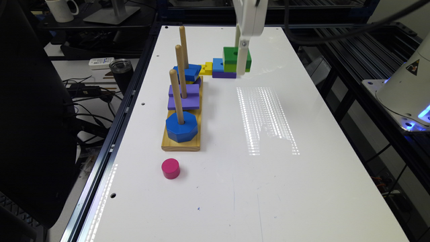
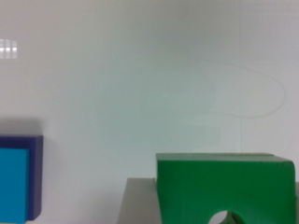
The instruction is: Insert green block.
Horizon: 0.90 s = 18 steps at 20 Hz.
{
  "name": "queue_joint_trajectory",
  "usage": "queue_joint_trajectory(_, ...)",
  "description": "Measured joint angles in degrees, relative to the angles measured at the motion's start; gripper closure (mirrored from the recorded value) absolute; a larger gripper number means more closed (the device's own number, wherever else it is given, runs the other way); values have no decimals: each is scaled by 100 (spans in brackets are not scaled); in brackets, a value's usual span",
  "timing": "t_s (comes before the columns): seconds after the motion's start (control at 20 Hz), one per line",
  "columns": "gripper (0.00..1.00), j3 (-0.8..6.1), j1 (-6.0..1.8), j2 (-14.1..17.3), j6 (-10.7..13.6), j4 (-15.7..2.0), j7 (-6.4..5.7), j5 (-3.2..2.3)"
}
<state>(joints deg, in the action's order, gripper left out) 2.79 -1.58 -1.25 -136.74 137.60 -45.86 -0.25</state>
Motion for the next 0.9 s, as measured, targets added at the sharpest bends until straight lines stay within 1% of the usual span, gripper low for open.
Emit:
queue_joint_trajectory(0.15, 100, 0, 0, -194, 202, -35, 0, 5)
queue_joint_trajectory(0.4, 100, 0, 0, -416, 491, -131, 0, 12)
queue_joint_trajectory(0.7, 100, 0, 0, -562, 783, -285, 1, 15)
queue_joint_trajectory(0.9, 100, 0, 0, -611, 909, -361, 1, 17)
